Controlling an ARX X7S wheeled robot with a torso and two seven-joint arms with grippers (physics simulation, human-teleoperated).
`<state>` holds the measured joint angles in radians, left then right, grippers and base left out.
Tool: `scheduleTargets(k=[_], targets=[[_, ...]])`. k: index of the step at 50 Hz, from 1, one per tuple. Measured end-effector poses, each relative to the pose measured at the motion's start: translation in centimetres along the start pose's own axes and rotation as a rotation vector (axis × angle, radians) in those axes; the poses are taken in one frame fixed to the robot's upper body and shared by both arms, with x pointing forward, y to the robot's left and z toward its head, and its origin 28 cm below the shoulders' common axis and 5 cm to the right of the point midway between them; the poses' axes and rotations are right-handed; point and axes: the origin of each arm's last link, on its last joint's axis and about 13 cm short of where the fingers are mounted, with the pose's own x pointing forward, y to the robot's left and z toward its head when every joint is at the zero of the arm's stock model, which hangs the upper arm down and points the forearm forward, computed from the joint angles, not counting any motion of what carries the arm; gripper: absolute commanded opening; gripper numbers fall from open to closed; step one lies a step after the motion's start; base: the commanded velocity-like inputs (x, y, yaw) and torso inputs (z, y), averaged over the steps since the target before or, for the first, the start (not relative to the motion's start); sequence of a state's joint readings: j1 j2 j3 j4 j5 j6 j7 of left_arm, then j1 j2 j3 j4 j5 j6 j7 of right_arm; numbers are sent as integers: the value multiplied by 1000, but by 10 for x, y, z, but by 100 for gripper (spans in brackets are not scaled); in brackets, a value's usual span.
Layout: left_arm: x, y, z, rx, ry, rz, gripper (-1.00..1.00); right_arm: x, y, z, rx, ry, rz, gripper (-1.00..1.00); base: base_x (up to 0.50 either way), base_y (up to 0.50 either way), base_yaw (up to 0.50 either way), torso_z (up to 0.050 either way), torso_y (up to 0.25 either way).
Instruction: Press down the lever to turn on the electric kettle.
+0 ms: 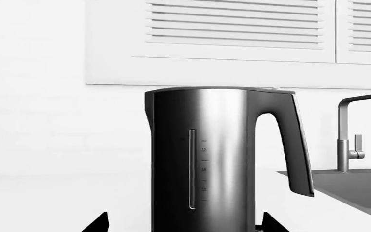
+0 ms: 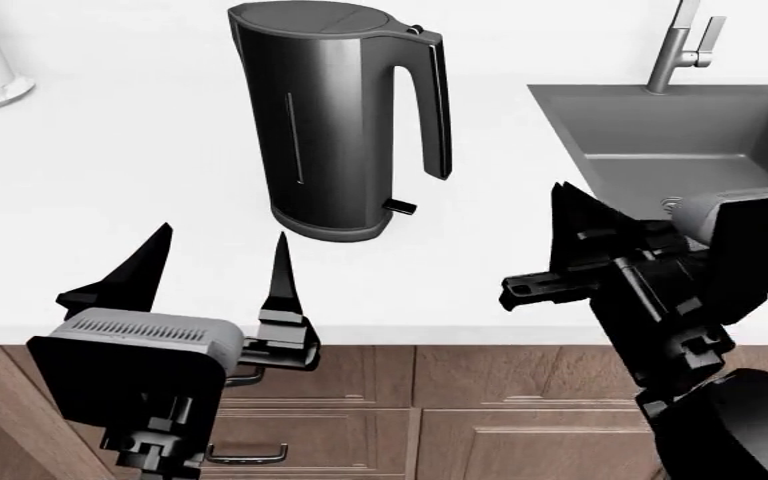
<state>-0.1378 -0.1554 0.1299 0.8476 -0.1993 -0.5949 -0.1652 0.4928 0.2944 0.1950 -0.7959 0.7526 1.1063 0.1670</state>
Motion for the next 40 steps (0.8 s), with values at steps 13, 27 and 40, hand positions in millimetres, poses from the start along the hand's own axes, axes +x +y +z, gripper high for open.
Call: scheduleTargets(k=[13,27,40], targets=[[1,3,-3,-22,8,1,100,57,-21,4,-27,213,102,-100,0,0,0,0,0],[2,7,-7,-48,20,12,100,102,-27,-4,-41,334,114,-100,0,0,0,0,0],[5,10,-11,-56,32,21,100,122,-23,-18,-52,399,143,-100,0,0,0,0,0]])
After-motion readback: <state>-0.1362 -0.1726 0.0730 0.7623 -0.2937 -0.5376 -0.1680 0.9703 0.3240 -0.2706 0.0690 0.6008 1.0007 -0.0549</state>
